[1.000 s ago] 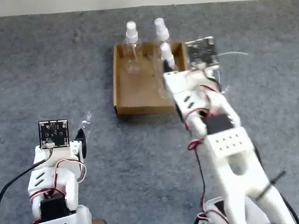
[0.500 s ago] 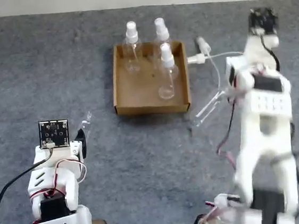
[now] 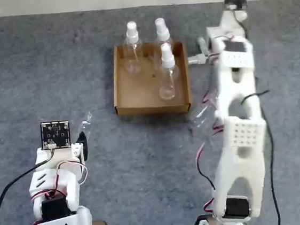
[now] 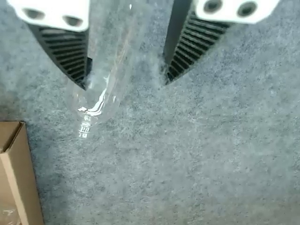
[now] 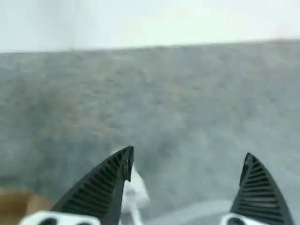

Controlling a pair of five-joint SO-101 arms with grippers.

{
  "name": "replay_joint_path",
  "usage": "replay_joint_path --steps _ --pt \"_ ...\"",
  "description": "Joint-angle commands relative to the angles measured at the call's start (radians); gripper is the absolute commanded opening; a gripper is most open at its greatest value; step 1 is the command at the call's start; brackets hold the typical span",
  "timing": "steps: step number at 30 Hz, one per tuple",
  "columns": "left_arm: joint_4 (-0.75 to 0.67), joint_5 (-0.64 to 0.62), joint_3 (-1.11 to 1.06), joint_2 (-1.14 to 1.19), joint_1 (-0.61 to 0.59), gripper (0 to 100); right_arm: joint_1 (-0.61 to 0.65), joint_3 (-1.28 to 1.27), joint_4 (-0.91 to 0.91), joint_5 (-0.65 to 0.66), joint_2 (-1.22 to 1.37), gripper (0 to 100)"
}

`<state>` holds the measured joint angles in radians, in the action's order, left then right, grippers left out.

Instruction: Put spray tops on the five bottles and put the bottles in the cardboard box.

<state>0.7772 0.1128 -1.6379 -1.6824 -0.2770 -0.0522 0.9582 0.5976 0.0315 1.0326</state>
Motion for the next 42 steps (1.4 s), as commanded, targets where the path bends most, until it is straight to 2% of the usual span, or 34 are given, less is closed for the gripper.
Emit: replay_joint_path --steps 1,5,11,16,19,24,31,35,37,42 --pt "-0.017 0.008 0.007 -0.015 0.007 18 0.062 0.4 -0.042 -0.023 0.242 29.3" --pt "-0.015 0.008 0.007 -0.015 0.013 18 0.073 0.639 -0.042 -0.017 0.421 29.3" --pt "-0.015 0.009 0.005 -0.015 0.036 18 0.008 0.613 -0.001 -0.003 0.452 28.6" --pt "-0.015 0.009 0.005 -0.015 0.035 18 -0.038 0.547 0.087 0.181 0.433 14.8" --pt "-0.015 0.009 0.005 -0.015 0.033 18 -0.05 0.527 0.133 0.244 0.432 12.6" --pt "-0.017 0.009 0.005 -0.015 0.033 18 -0.054 0.535 0.355 0.285 0.435 12.3" --pt "-0.02 0.009 0.005 -0.015 0.031 18 -0.104 0.693 0.877 0.41 0.386 12.3" --pt "-0.02 0.009 0.005 -0.016 0.031 18 -0.128 0.808 1.113 0.453 0.344 12.3" --pt "-0.02 0.009 0.005 -0.016 0.031 18 -0.137 0.832 1.17 0.471 0.289 12.3" --pt "-0.02 0.009 0.005 -0.016 0.031 18 -0.157 0.823 1.17 0.425 0.142 12.3"
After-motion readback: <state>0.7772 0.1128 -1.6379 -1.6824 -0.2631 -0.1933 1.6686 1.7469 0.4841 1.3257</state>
